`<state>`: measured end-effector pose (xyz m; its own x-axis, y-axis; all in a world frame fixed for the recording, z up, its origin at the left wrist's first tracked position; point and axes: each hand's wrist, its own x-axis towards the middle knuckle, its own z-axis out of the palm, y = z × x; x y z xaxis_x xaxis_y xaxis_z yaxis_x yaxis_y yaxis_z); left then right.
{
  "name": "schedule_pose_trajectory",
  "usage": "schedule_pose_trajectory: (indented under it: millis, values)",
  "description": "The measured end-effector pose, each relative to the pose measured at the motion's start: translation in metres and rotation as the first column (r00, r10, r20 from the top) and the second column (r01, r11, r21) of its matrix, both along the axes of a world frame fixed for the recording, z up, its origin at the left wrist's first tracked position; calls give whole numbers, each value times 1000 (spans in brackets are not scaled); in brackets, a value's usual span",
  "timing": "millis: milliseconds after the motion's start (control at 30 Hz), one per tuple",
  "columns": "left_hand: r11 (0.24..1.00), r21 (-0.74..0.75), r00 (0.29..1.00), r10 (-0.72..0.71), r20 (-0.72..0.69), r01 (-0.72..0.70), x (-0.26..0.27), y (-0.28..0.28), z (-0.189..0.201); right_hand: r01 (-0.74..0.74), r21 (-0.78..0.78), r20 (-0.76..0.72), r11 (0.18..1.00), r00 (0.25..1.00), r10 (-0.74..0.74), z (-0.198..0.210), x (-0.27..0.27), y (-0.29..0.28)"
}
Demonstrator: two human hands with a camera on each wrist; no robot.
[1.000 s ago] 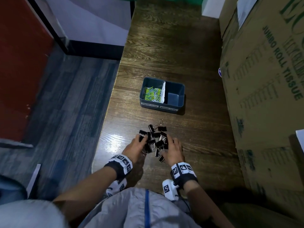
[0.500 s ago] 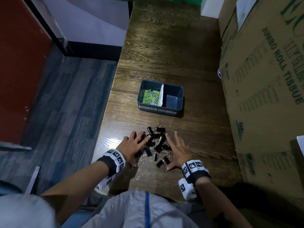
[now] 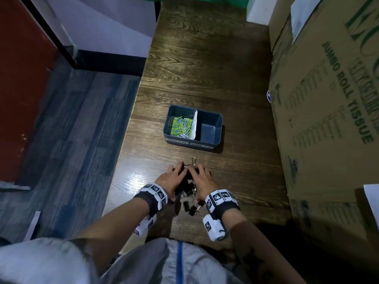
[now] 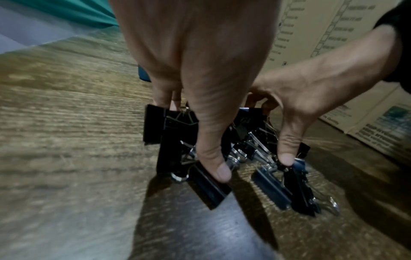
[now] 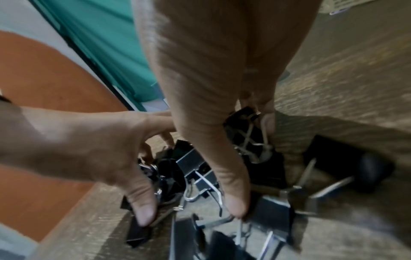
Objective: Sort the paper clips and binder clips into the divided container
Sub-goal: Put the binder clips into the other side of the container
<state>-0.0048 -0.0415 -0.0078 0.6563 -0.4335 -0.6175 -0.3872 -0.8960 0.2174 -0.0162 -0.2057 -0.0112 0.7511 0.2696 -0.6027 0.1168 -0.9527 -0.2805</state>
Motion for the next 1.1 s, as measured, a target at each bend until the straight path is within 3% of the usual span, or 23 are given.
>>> schedule_pose_trajectory:
  millis: [267,400,500,600,667,733,833,1000,1100]
  values:
    - [946,-251,972,229,61,-207,-27,8,-9,83,109,257,991,960,-109,11,-19,2]
    - [904,-360,955,282,97,-230,-40,18,-7,82,235,257,968,956,-143,14,-26,-5]
    - [935,-290,959,252,132,-206,-46,30,-2,156,225,198,962,959,-202,24,-32,-19]
    - [974,-145,978,189,91,-174,-45,45,0,317,20,20,948,948,-317,29,-41,-33]
    - [987,-82,989,139,50,-135,-43,52,-2,332,-117,-121,936,931,-345,26,-49,-35]
    - [989,-92,991,119,63,-113,-41,53,-5,301,-158,-176,941,929,-326,18,-59,-29]
    - [983,-139,988,132,84,-120,-39,45,-10,323,-162,-147,933,927,-346,8,-64,-16]
    - [988,-138,989,86,122,-69,-39,33,-17,348,-71,51,935,937,-345,3,-59,-11]
    - [982,-160,982,127,137,-104,-42,29,-16,365,-49,59,930,930,-362,5,-53,-12]
